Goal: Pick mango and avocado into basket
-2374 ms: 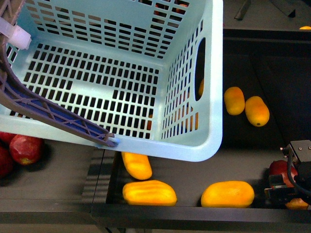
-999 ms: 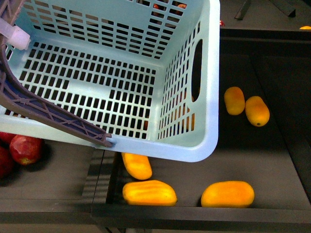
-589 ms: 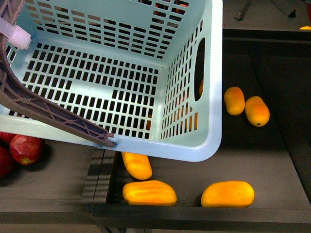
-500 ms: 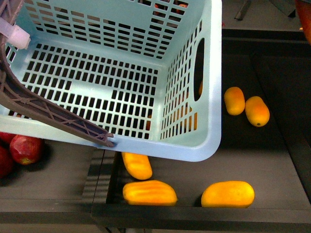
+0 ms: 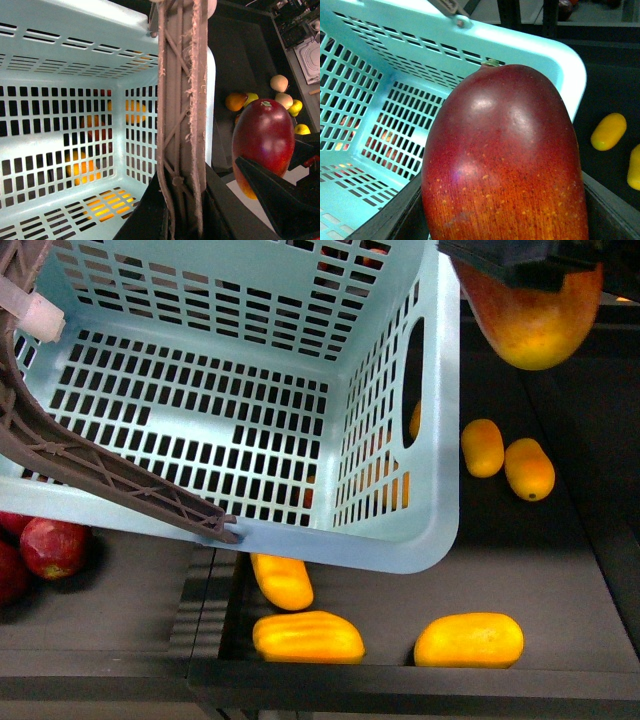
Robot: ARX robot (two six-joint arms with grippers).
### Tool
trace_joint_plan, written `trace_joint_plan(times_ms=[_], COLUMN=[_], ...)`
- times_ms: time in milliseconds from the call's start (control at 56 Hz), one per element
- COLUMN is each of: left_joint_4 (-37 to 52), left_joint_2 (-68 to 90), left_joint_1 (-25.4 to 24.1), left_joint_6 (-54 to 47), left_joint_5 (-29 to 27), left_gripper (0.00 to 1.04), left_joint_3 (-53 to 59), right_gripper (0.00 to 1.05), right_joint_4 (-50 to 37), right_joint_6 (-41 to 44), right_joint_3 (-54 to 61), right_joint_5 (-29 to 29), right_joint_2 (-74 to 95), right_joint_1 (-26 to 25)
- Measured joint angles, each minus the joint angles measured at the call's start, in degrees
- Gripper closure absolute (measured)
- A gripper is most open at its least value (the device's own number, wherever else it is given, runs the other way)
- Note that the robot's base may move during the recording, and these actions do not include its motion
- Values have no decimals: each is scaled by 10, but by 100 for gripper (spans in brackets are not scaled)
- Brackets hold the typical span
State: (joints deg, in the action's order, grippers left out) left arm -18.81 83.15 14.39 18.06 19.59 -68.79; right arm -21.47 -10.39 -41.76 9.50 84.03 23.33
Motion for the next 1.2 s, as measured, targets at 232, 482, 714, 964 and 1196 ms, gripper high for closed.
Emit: trace_joint_plan(times_ms=[232,482,714,964,1196], left_joint_4=[0,0,0,0,0], left_joint_2=[0,0,0,0,1], left_joint_1=[0,0,0,0,0], left_joint_6=[0,0,0,0,-2], left_joint_5=[0,0,0,0,-3], left_gripper=[93,93,93,93,93], left_joint_3=[0,0,0,0,0], right_gripper=[37,37,37,10,8], right_joint_4=[1,3,3,-9,-58], right_joint_6=[-3,-2,-2,0,6], right_joint_3=[-25,-60,-73,-85,-64], right_joint_5=[-41,-77,-97,-123,-160], right_joint_2=[43,91,123,139,107], right_joint_1=[59,89,110,117,60])
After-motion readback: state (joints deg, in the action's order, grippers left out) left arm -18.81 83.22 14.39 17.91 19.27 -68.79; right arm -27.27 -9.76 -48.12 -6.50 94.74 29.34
